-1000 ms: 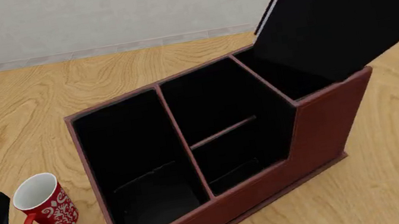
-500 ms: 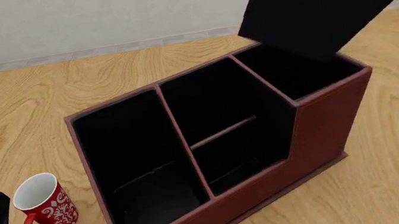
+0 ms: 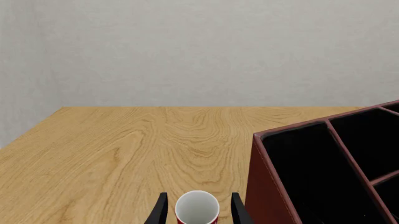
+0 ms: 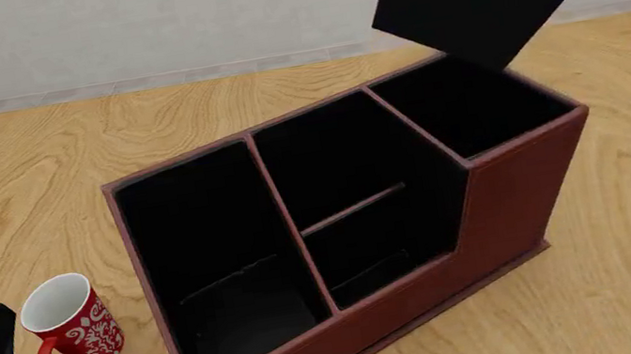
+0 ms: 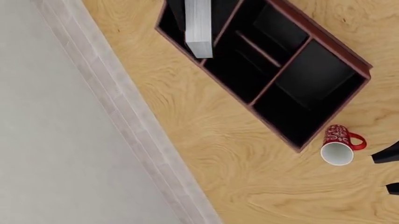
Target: Pick up the book and place it in the right compartment of the caddy.
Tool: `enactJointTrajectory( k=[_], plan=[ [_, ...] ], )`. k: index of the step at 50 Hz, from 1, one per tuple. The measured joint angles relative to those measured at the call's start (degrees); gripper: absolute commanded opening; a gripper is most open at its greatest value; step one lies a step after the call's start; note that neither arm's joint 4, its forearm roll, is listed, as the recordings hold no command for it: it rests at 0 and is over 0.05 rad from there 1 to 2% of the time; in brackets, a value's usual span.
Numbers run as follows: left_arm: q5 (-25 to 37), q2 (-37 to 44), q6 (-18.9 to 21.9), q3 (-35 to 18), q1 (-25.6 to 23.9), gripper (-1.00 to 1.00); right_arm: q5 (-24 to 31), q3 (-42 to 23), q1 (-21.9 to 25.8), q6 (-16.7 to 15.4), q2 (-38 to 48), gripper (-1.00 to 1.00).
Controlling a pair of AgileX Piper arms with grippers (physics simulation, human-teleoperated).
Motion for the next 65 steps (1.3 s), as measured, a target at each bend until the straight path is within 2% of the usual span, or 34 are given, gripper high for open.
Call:
enactJointTrajectory(
  k=[24,65],
  plan=[
    [0.0,0.0,0.0,0.0,0.0,1.00,-2.0,1.1,-4.5,0.6,1.6,-1.00],
    [0.0,0.0,0.0,0.0,0.0,1.00,-7.6,8.2,-10.6,1.5,2.1,-1.00]
  ],
)
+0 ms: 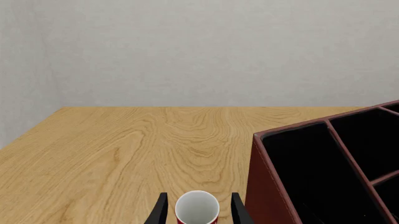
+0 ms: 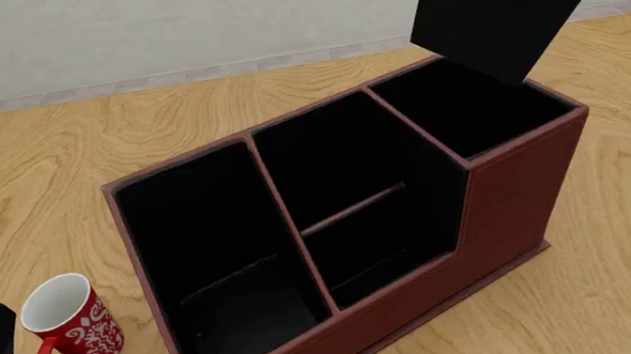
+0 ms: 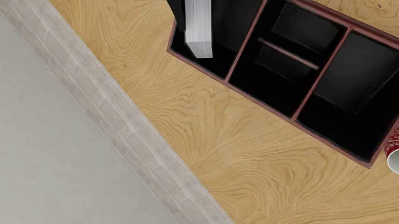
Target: Pick up the book and place it in the right compartment of the caddy.
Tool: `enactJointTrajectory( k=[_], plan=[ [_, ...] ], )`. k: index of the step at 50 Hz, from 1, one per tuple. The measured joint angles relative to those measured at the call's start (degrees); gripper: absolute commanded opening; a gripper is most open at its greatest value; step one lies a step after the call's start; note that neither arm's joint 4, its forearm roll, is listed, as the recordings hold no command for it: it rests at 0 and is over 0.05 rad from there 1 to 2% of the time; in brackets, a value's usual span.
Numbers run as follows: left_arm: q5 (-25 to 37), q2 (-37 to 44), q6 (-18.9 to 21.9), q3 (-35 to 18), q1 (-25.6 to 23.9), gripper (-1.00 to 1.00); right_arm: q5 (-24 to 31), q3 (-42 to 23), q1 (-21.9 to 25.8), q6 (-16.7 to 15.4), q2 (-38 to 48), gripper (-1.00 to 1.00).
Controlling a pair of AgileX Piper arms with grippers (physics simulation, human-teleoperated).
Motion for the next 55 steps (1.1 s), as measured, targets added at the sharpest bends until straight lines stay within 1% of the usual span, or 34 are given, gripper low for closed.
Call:
enactJointTrajectory(
  k=[55],
  plan=[
    [0.0,0.0,0.0,0.0,0.0,1.00,-7.0,9.5,-2.1,2.8,0.2,-1.00]
  ],
)
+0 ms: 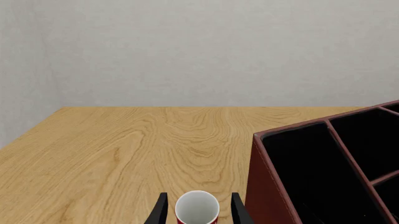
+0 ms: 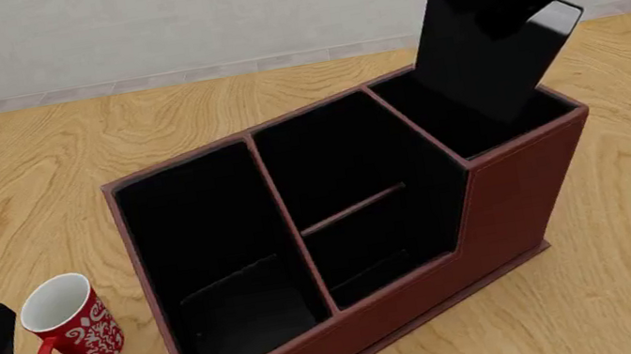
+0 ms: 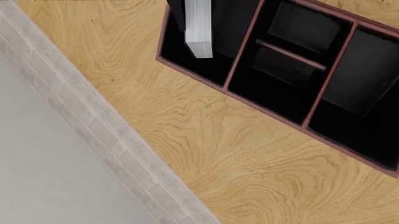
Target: Pick up the book and place it in the right compartment of the caddy.
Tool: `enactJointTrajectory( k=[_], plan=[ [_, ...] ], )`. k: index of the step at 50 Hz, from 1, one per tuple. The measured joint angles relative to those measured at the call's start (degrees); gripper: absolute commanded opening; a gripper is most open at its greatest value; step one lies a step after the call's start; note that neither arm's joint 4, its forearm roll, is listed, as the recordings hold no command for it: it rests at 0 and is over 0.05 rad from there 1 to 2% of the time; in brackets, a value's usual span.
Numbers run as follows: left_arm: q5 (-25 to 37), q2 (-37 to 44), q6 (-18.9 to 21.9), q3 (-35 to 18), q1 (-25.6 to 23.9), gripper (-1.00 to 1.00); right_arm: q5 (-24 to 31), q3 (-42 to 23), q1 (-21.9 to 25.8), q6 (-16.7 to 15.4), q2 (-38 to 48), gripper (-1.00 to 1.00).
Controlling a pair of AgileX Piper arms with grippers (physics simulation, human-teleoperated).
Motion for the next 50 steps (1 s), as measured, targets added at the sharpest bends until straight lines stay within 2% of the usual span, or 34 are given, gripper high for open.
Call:
enactJointTrajectory(
  k=[50],
  plan=[
    [0.0,0.0,0.0,0.0,0.0,1.00,-5.9,4.8,-2.9,1.9,3.2,-1.00]
  ],
)
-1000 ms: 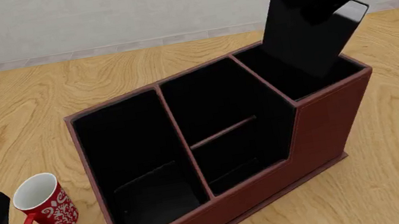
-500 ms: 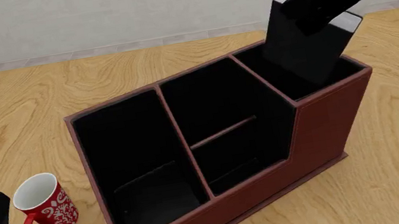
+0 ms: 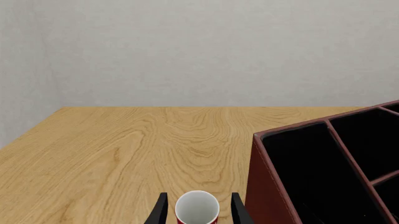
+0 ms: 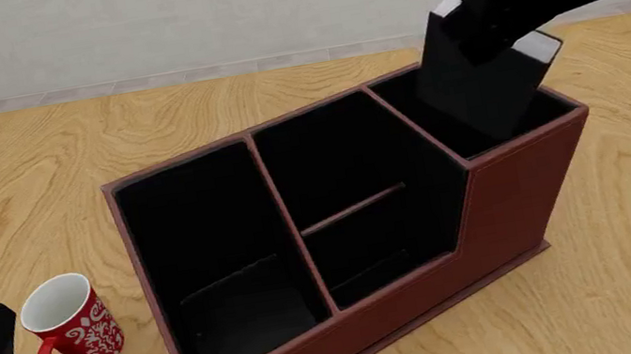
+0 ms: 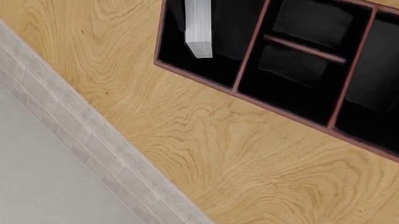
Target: Pick up the book and place it in the right compartment of the caddy.
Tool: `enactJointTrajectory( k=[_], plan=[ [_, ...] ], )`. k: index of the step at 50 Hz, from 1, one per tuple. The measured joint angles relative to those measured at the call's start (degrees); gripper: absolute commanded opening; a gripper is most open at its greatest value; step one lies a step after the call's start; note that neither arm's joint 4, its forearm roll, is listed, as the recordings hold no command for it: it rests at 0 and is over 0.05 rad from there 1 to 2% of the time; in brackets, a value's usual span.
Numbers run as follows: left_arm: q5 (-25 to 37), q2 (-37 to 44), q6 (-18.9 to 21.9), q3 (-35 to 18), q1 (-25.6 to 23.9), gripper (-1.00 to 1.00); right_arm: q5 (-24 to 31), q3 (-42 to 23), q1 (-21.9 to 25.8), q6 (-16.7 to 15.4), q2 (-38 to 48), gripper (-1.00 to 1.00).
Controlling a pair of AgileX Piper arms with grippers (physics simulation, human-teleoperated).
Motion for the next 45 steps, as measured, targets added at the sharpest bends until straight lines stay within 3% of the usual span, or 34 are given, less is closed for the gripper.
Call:
enactJointTrajectory(
  k=[2,3,45],
  plan=[
    [0.0,0.0,0.0,0.0,0.0,1.00,-0.2,0.1,-0.2,0.1,0.1,-1.00],
    [0.0,0.0,0.0,0.0,0.0,1.00,-0.3,0.2,-0.2,0.1,0.2,1.00],
    [0.0,0.0,0.0,0.0,0.0,1.00,-1.6,0.4,-2.3,0.9,-0.4,1.00]
  ],
)
